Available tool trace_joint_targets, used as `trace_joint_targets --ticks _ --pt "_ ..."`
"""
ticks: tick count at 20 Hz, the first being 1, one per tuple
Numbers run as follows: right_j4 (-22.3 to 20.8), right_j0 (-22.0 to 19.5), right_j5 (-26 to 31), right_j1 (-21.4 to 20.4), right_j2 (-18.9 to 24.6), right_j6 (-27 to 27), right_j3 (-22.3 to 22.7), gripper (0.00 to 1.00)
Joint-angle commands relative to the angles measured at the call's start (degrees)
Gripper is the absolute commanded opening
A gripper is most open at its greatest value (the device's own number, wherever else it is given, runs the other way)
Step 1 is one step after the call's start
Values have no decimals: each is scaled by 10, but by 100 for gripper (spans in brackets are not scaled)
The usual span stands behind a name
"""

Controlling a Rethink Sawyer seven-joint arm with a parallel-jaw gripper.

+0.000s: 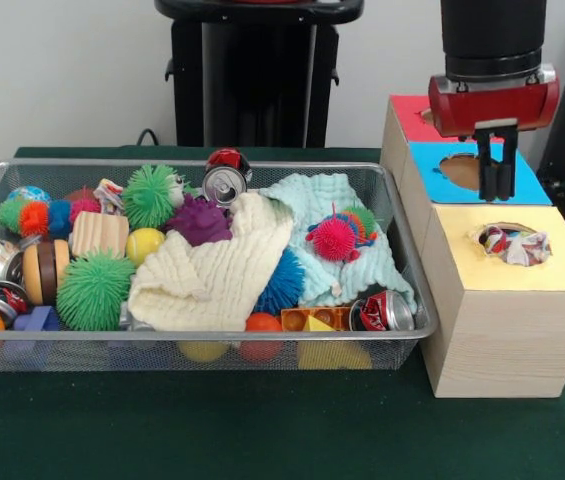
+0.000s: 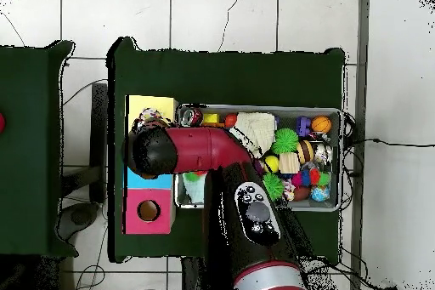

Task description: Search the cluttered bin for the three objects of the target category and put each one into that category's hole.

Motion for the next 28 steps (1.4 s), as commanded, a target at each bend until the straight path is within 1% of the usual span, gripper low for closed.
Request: trace_joint_targets --ticks 1,5,7,9,12,17,19,23,28 --pt "-52 43 78 61 -34 22 -27 0" --pt "-61 83 87 125 -72 42 -92 0" --pt "-60 95 86 147 -84 47 -112 0" --pt "-58 100 76 157 -89 50 -117 0" --pt "-57 106 82 163 -98 47 -123 0" --pt "-50 100 82 157 -93 36 -117 0" --pt "-48 97 63 153 -90 38 -110 0" --pt "-49 91 -2 153 -80 45 -101 0" --pt "-53 99 -19 149 -89 48 -105 0"
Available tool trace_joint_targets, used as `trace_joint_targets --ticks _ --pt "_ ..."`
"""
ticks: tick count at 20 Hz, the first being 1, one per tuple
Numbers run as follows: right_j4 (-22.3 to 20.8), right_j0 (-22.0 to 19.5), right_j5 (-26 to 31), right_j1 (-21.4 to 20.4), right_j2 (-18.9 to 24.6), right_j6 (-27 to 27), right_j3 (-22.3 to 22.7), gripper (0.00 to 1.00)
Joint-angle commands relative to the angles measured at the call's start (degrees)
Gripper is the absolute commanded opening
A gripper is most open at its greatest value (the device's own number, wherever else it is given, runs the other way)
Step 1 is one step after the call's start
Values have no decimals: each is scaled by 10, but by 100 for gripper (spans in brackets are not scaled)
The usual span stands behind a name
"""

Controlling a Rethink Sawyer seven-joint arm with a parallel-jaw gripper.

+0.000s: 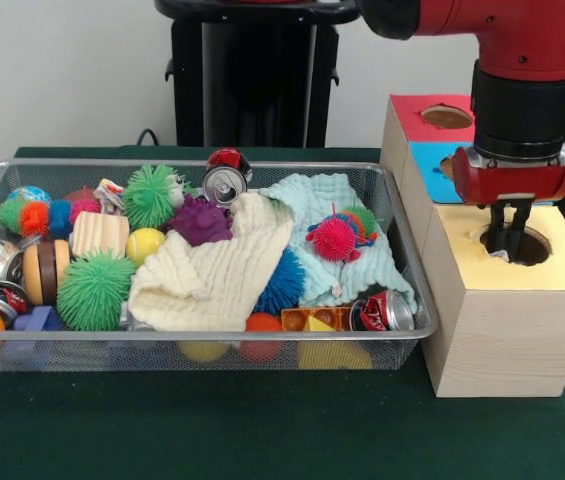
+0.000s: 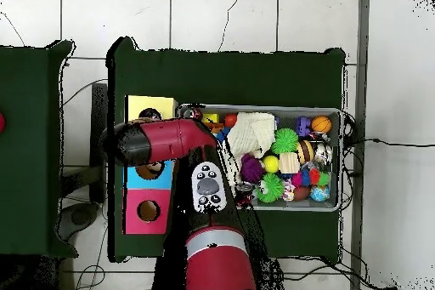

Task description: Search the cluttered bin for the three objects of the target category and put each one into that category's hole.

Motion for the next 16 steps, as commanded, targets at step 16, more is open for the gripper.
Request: trace_joint_targets --ticks 16 --pt "-16 -25 14 9 17 19 29 0"
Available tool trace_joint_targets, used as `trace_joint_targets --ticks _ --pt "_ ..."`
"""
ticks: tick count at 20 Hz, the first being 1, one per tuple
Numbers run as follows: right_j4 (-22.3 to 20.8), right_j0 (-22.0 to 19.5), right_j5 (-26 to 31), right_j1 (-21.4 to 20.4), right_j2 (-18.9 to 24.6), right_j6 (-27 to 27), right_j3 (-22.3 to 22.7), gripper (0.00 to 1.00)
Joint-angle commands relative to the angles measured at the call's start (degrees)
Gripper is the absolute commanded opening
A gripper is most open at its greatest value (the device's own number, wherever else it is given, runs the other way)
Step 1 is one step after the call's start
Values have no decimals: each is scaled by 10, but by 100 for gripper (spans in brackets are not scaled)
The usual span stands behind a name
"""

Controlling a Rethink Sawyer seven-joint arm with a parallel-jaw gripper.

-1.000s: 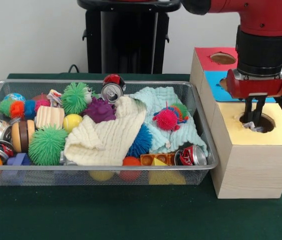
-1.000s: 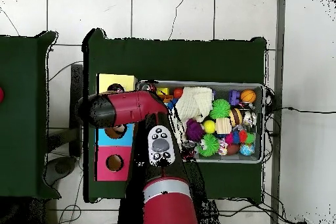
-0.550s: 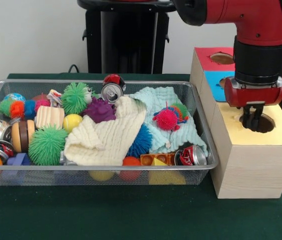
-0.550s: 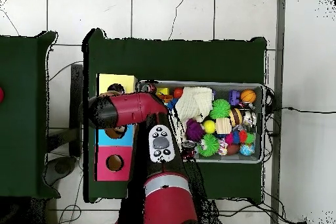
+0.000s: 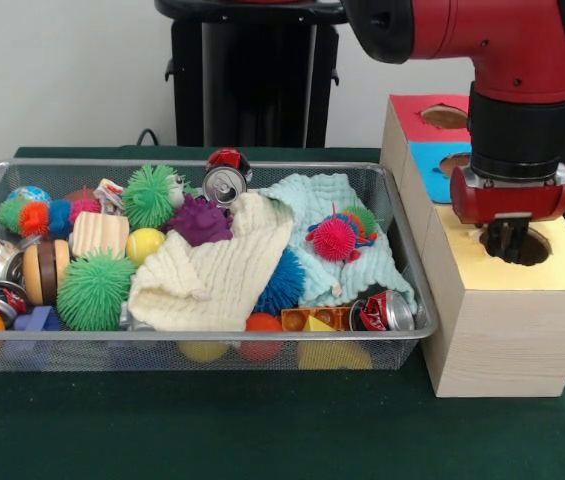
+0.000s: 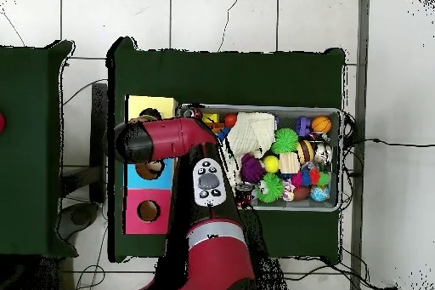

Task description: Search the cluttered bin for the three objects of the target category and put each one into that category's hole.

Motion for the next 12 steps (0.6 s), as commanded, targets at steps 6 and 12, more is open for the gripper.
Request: trace_joint_targets --ticks 6,12 --pt "4 -58 82 -91 50 -11 95 0" --pt "5 -79 99 -124 69 -21 120 0"
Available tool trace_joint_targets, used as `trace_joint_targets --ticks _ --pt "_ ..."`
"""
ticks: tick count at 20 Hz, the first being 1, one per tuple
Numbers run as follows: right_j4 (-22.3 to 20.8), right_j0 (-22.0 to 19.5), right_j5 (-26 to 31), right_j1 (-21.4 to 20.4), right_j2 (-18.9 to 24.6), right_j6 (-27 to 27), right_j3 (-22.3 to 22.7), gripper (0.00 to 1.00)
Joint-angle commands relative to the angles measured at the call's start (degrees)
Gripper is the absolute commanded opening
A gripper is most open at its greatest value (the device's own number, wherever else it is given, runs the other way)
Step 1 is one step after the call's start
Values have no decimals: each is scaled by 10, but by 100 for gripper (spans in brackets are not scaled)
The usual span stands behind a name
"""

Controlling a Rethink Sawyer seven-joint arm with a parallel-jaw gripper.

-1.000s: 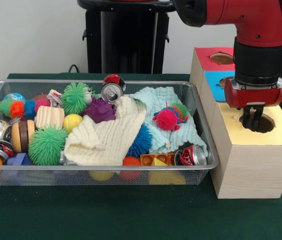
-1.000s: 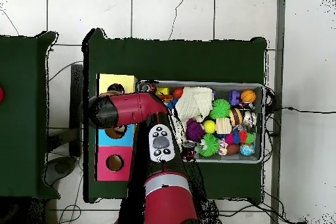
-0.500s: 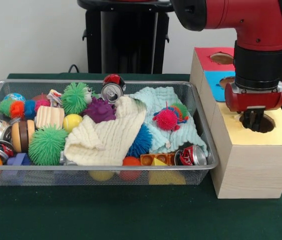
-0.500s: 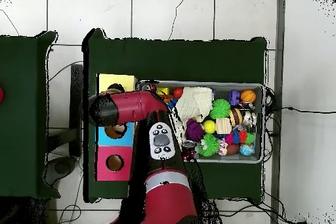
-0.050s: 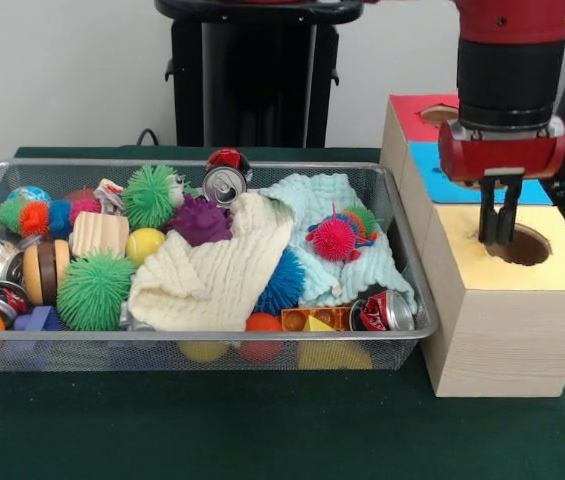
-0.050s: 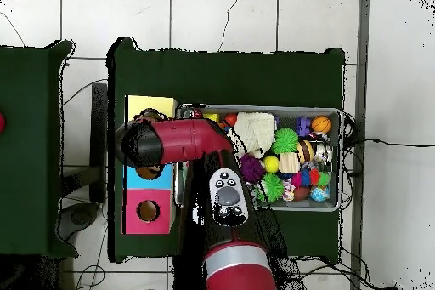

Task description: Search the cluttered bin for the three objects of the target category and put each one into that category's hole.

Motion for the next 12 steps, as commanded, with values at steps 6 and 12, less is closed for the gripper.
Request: trace_joint_targets --ticks 6,12 --pt "1 -55 107 -68 61 -29 88 0" --pt "-9 -78 129 -93 68 -48 108 0"
